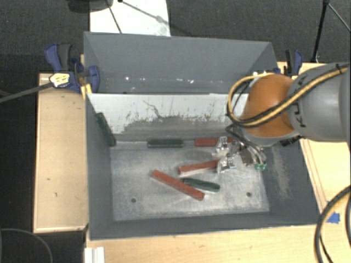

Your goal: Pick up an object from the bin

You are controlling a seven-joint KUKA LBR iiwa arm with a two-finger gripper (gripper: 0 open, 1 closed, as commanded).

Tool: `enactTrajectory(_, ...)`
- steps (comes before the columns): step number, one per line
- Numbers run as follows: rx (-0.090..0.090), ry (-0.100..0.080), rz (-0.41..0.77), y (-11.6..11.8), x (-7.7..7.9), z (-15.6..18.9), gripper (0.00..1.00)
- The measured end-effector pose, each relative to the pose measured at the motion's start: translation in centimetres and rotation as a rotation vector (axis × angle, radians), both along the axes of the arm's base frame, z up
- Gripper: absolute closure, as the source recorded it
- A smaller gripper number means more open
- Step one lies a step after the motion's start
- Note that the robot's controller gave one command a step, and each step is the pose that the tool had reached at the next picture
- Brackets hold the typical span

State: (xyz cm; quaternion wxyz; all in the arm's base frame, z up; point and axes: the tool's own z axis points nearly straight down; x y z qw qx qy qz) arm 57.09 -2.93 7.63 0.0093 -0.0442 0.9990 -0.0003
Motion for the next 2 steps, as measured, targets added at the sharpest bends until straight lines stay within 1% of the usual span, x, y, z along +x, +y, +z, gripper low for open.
enactTrajectory(1, 0.0, 0.02, -0.007, -0.1, -0.7, 2.9, 1.0)
enactTrajectory(2, 0.0, 0.016, 0.016, -0.9, 0.2, 12.6, 1.0)
